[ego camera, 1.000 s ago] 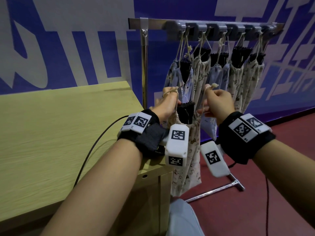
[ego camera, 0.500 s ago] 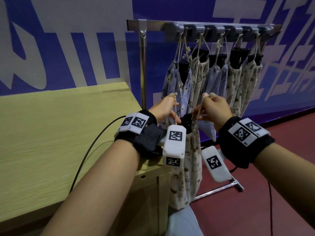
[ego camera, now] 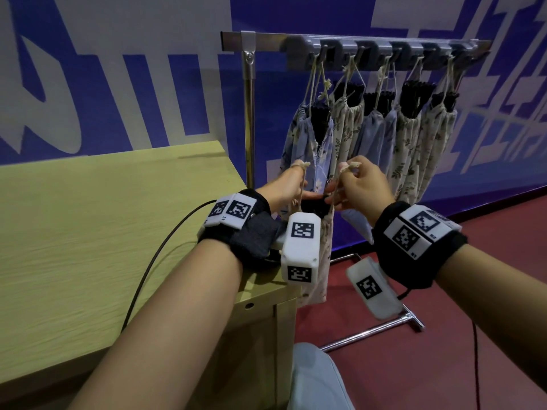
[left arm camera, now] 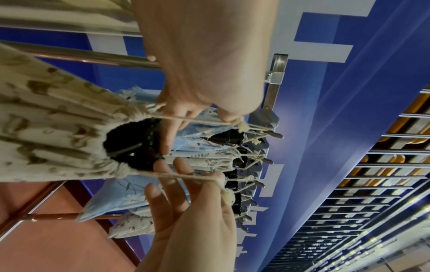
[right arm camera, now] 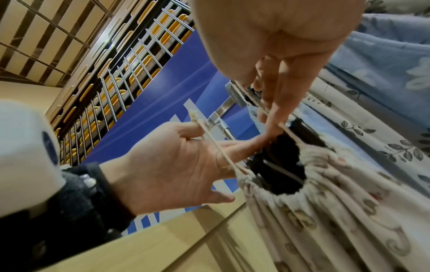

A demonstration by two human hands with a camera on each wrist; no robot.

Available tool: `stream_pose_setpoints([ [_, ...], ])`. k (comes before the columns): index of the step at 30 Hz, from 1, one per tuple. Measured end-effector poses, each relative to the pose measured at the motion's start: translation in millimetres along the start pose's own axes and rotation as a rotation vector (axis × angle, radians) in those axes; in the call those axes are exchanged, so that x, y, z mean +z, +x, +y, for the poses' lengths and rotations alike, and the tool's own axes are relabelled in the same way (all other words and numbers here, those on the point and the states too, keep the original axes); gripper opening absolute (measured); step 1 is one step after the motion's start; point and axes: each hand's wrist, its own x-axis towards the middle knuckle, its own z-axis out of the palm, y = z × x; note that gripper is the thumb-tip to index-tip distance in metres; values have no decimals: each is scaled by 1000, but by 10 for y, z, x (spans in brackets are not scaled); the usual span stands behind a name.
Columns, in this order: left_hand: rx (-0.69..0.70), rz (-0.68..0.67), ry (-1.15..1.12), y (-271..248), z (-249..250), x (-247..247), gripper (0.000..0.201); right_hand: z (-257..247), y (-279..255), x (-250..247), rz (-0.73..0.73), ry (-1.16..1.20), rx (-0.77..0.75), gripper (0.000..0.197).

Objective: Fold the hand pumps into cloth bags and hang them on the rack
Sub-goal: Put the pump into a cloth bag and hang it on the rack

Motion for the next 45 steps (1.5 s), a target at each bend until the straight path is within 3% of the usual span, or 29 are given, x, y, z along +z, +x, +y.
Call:
stream_pose_setpoints([
  [3, -20, -65, -18, -46, 2, 39, 46, 52, 10, 39, 36, -152, -73, 21],
  [7, -42, -24, 68, -13, -33, -7, 44, -25, 24, 0, 117, -354, -246, 24],
  [10, -63, -27, 15, -41, -29, -55, 39, -183, 28, -42, 62, -451, -417, 21],
  [13, -11, -3, -84, -91, -2, -63, 38, -295, 15, -61, 53, -549, -483, 19],
  [16, 68, 43, -76, -109, 26, -45, 33, -314, 23, -71, 55, -568, -487, 10],
  [20, 86, 72, -33, -132, 28, 0, 32, -296, 26, -67, 0, -653, -444, 13],
  [24, 114, 110, -22, -114, 109, 46, 32, -249, 84, -109, 5, -583, -382, 11],
  [30, 99, 90, 205, -65, 417, 58, 34, -257, 144, -162, -262, -443, -258, 23],
  [34, 105, 120, 264, -4, 637, -7, 34, -320, 262, -217, -325, -307, -183, 21],
  [38, 136, 111, 304, 42, 907, 5, 33, -457, 401, -312, -300, -225, -209, 18],
  [45, 185, 74, 389, 202, 1214, 114, 26, -544, 621, -490, -14, -239, -291, 29],
])
